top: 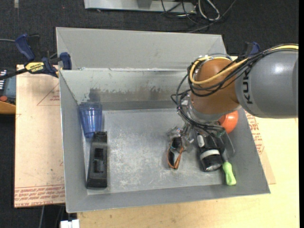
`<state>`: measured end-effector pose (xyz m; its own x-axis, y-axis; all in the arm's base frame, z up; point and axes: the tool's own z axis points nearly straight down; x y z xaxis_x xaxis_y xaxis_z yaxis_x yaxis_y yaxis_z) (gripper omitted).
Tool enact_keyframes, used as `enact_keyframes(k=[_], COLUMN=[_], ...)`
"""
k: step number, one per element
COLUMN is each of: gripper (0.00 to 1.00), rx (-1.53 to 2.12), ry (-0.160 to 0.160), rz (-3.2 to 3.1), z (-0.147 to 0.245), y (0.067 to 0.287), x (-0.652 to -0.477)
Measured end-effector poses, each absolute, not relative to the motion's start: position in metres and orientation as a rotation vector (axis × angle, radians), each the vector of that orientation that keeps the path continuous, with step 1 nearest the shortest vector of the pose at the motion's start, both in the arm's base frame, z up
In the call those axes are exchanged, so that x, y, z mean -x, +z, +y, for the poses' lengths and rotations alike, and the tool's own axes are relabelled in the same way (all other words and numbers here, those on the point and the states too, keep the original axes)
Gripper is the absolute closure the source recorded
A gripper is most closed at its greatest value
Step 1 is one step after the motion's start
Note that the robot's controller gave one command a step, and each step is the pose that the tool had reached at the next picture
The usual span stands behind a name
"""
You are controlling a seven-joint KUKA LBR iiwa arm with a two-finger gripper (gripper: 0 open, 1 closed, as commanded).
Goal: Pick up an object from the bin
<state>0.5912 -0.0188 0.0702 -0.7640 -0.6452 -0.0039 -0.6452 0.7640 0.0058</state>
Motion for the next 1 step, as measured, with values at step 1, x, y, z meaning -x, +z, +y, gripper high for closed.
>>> enact_keyframes(k=[1], gripper=[1.0], rx=[1.078], ry=[0.011], rz=[2.95], z=[-0.0187], y=[0.0706], x=[-0.591])
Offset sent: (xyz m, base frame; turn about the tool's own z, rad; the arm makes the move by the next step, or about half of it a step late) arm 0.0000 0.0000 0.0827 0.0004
